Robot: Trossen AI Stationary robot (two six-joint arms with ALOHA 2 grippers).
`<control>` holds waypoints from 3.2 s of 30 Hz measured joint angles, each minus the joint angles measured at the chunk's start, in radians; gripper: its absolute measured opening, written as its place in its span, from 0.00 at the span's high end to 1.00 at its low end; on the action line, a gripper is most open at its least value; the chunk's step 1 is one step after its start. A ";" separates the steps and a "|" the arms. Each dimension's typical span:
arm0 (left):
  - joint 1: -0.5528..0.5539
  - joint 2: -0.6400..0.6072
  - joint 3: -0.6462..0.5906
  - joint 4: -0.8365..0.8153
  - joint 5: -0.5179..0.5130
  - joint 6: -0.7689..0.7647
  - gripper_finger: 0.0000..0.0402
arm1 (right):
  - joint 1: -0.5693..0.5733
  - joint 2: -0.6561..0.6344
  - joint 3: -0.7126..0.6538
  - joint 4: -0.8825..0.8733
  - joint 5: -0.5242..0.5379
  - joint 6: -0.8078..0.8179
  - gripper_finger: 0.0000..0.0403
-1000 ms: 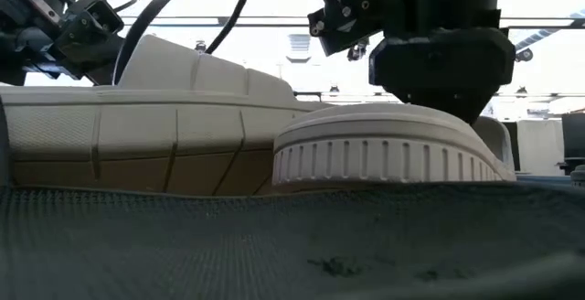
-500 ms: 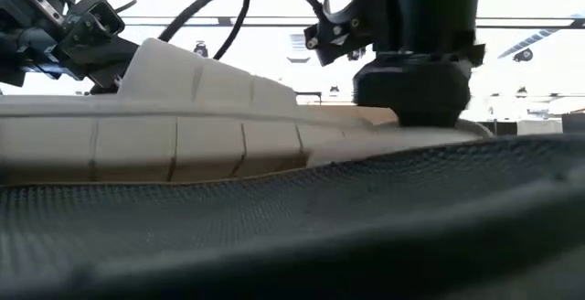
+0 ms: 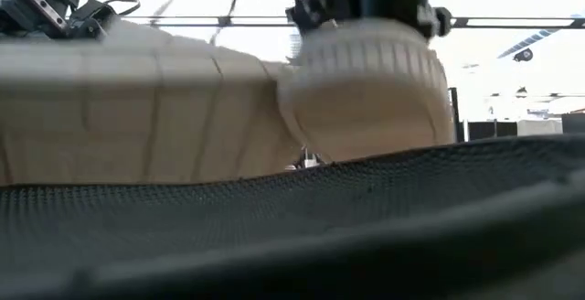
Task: Pick and place slides into the shelf
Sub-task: Put the gray slide on the shelf
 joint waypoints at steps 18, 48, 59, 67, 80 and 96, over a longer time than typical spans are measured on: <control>0.000 0.036 0.000 0.014 -0.002 -0.002 1.00 | -0.168 -0.237 0.077 0.004 0.518 -0.290 0.97; 0.021 0.113 0.067 0.039 -0.278 -0.056 1.00 | -0.787 -0.480 -0.337 0.521 0.435 -1.473 0.97; 0.036 0.215 0.159 0.035 -0.334 -0.055 1.00 | -0.825 -0.469 -0.285 0.649 0.376 -1.536 0.97; 0.036 0.268 0.220 0.036 -0.334 -0.051 1.00 | -0.913 -0.479 -0.355 0.565 0.320 -1.551 0.97; 0.036 0.288 0.227 0.032 -0.334 -0.046 1.00 | -0.946 -0.791 -0.680 0.768 0.301 -1.641 0.97; 0.039 0.365 0.252 0.032 -0.336 -0.056 1.00 | -0.967 -0.844 -0.865 0.908 0.242 -1.754 0.97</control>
